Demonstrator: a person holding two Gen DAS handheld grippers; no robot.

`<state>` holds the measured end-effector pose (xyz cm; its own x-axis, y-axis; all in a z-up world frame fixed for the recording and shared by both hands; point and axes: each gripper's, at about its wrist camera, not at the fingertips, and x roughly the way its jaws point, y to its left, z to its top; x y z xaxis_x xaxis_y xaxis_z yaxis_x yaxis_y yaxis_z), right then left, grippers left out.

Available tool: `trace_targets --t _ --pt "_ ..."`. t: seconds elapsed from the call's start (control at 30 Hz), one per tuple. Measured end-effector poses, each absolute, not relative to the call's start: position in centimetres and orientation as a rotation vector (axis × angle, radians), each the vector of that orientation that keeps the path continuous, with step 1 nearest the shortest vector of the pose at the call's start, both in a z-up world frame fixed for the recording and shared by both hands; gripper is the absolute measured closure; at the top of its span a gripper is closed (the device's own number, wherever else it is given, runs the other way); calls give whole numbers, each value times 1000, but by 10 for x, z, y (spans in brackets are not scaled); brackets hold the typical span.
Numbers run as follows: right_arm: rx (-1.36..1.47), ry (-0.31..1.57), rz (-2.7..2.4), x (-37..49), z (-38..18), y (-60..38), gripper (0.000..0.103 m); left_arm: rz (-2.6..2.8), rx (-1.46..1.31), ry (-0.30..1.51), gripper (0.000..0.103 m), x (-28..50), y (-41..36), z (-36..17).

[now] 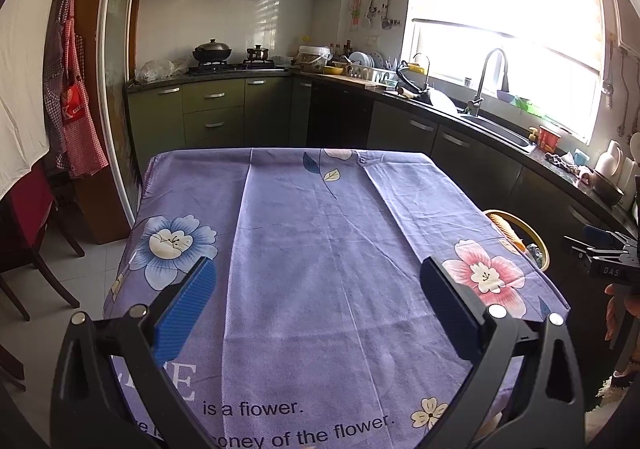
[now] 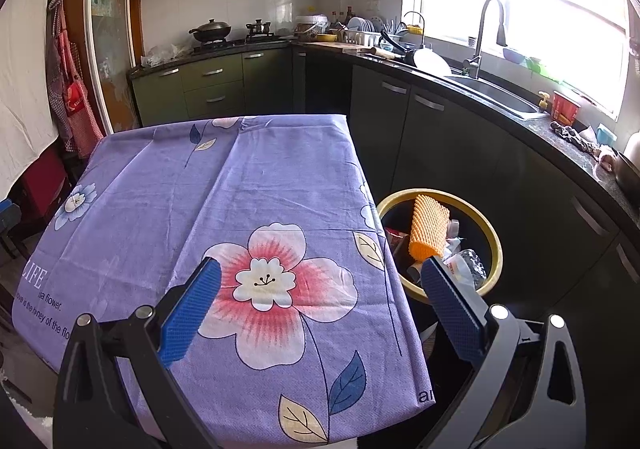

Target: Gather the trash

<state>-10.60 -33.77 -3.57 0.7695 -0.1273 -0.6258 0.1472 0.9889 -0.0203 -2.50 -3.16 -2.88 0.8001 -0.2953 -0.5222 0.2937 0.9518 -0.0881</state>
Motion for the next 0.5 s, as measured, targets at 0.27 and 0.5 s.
trace_targets --t 0.27,0.5 --pt "32 684 -145 -104 -38 -338 5 -315 -8 560 6 -24 -30 -29" --pt "30 690 -142 -101 -40 -337 5 -321 -1 565 6 -25 -32 -31"
